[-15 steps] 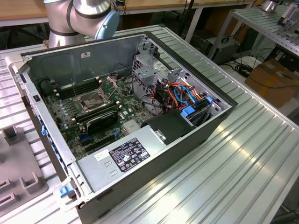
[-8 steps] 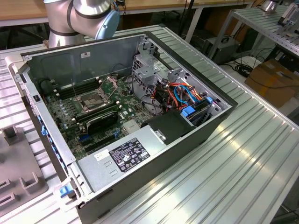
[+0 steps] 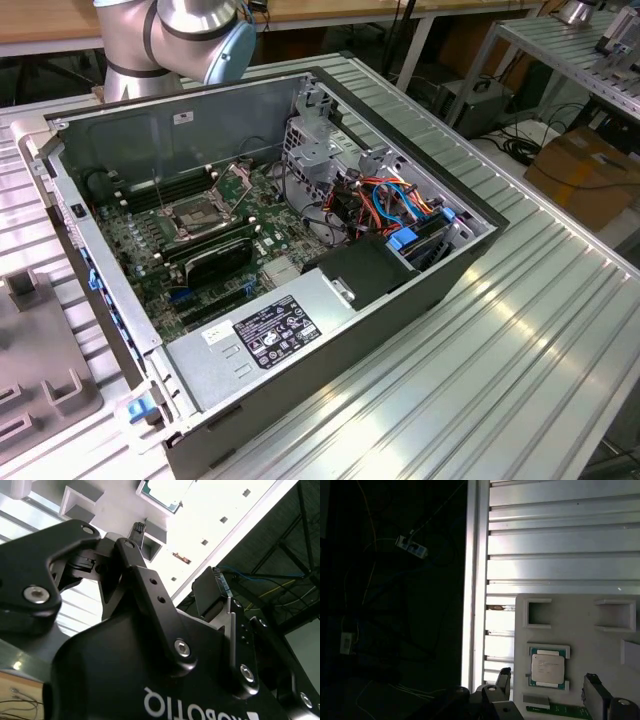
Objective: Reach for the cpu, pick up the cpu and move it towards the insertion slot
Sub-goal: 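Pick up the cpu and move it towards the insertion slot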
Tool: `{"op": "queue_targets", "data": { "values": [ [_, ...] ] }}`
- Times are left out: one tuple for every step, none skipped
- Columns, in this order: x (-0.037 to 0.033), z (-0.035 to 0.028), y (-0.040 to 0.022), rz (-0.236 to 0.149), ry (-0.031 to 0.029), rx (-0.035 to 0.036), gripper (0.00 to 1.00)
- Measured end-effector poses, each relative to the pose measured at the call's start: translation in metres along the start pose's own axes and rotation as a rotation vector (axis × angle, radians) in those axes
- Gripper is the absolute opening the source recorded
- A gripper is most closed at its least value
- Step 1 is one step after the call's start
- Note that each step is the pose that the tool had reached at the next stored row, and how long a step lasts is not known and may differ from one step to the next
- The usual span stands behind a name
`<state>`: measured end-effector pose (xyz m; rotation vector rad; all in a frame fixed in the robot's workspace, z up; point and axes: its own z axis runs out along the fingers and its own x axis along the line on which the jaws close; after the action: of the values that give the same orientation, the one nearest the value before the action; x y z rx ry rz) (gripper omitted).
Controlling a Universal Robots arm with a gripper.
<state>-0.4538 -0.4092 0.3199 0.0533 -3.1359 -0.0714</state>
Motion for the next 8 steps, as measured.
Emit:
{"op": "queue_targets", "data": {
  "values": [
    [0.0000, 0.0000, 0.0000, 0.000, 0.0000, 0.0000, 0.66],
    [0.0000, 0.0000, 0.0000, 0.000, 0.0000, 0.0000, 0.66],
    [0.0000, 0.0000, 0.0000, 0.000, 0.0000, 0.0000, 0.66],
    [0.0000, 0.0001, 0.0000, 0.000, 0.0000, -0.0001, 0.66],
    [0.0000, 0.0001, 0.0000, 0.000, 0.0000, 0.0000, 0.66],
    [0.0000, 0.0001, 0.0000, 0.000, 0.0000, 0.0000, 0.66],
    [0.0000, 0.0002, -0.0005, 0.000, -0.0001, -0.0001, 0.66],
    [0.0001, 0.0002, -0.0017, 0.000, 0.0001, 0.0000, 0.66]
  ]
}}
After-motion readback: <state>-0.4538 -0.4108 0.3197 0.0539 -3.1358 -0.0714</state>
